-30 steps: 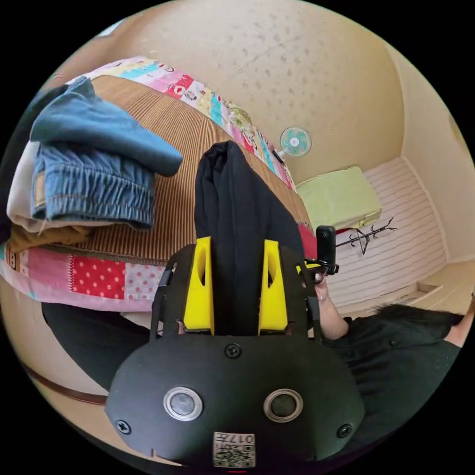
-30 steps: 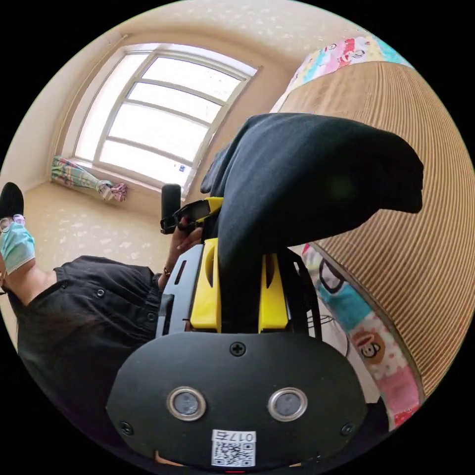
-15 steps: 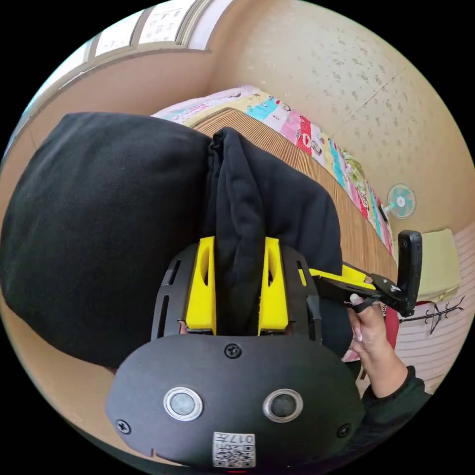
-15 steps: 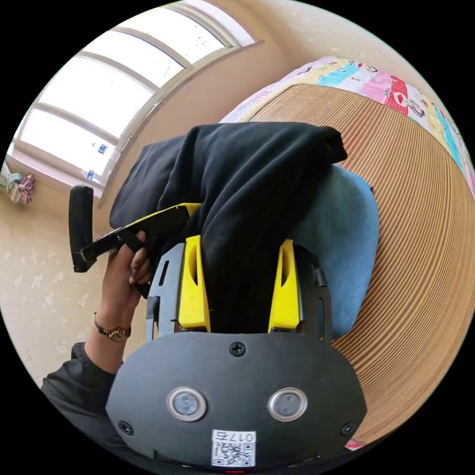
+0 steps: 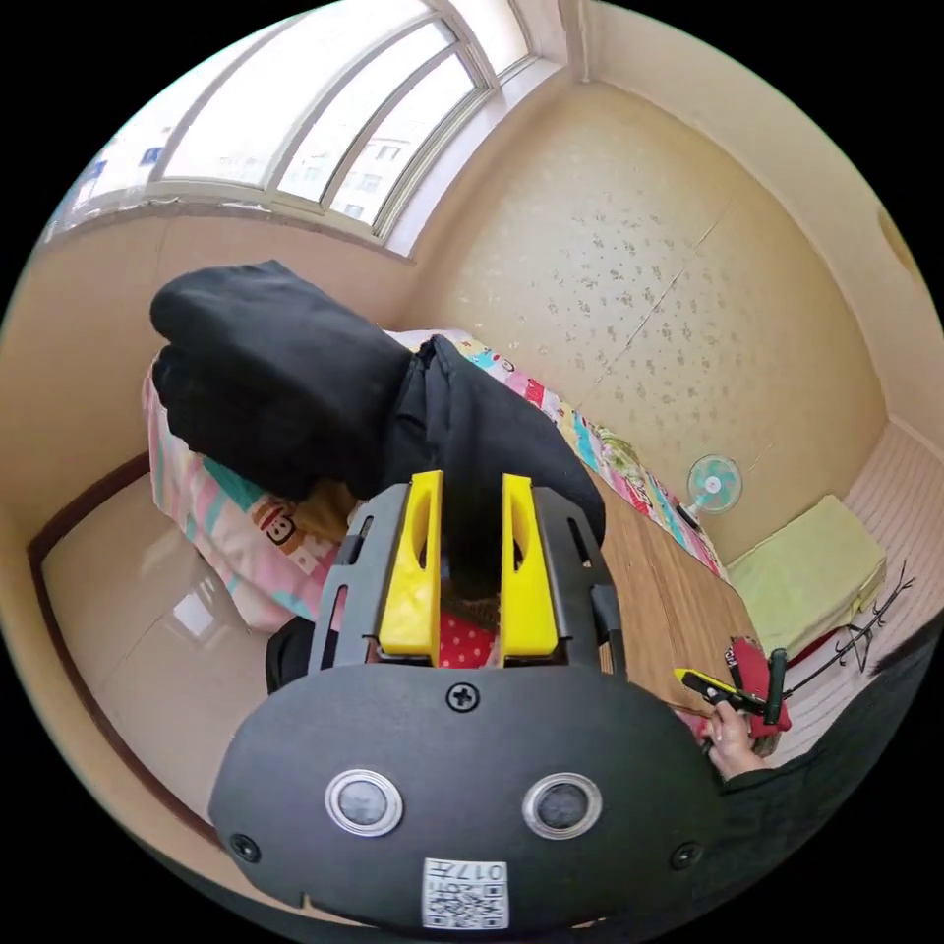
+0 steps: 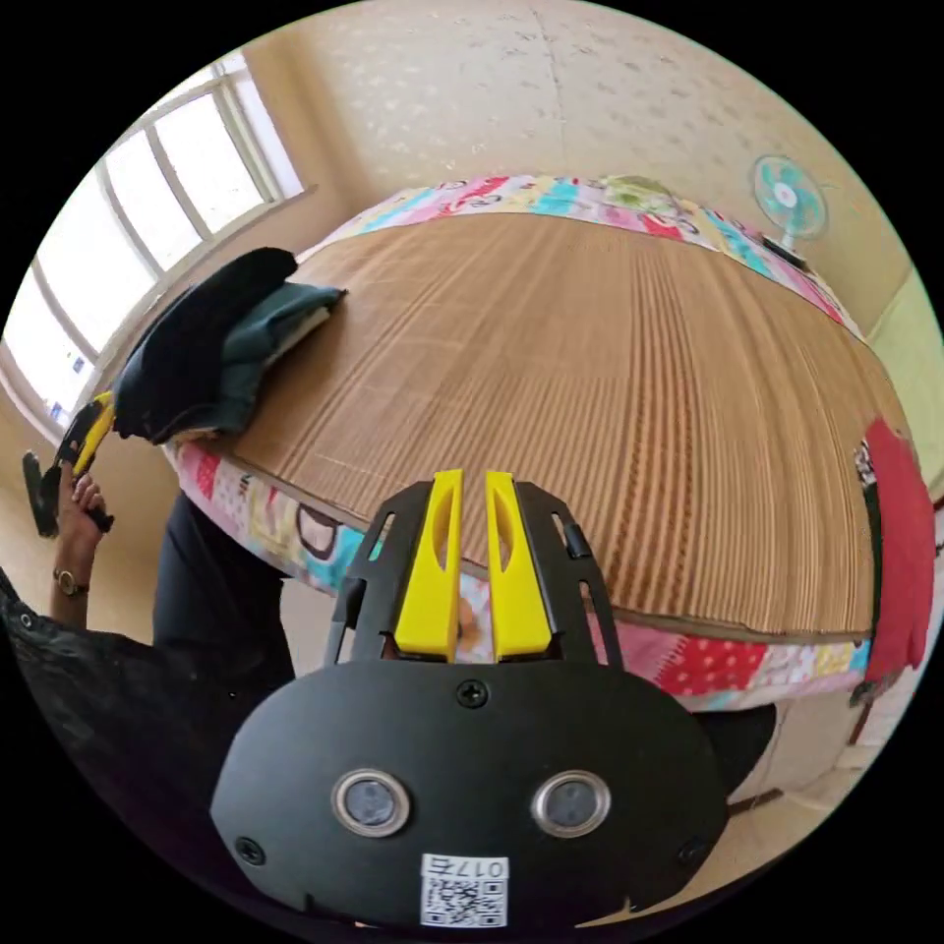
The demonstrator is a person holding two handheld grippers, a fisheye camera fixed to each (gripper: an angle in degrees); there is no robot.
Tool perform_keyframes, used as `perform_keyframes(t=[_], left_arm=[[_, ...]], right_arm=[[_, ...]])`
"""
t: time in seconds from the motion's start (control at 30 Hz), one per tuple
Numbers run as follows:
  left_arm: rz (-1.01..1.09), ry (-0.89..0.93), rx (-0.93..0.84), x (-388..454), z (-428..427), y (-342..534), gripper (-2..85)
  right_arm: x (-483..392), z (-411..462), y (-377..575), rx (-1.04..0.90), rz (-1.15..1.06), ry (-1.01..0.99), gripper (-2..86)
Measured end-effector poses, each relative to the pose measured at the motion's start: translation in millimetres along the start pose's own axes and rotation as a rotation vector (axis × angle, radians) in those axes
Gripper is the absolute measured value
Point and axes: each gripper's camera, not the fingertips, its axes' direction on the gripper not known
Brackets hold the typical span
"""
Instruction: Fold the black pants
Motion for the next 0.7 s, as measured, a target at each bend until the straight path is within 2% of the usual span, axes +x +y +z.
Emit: perform_keyframes(t=[0.1,0.17,0.3,0.4,0.47,0.53,0.63,0.7], left_arm=[[0.054,-0.065,-0.057,24,5,11,13.0],[0.070,-0.091,-0.086,40,10,2,15.4],[0.110,-0.214,-0.062,78,5,-30,12.7],[0.040,-0.115,-0.015,81,-14,-41,12.6],[0.027,-0.056,-0.001,85,-24,-41,10.2],[0.047,-0.007,0.012,93,-32,-38,8.9],[0.079,0.000,0.022,111,-39,-32,8.9],[0.140,0.049,-0.039,123,-20,-26,8.9]], right_arm=[[102,-44,25,0.080,0.231,0.252,5.9],[154,-74,32,0.172,0.343,0.343,6.6],[263,-107,22,0.233,0.537,0.438,9.1],[324,-98,16,0.224,0.645,0.473,10.0],[356,-71,15,0.146,0.718,0.357,9.4],[359,-74,23,0.225,0.824,0.256,7.7],[301,-106,11,0.346,0.631,0.100,4.9],[229,-109,5,0.360,0.445,-0.056,3.8]])
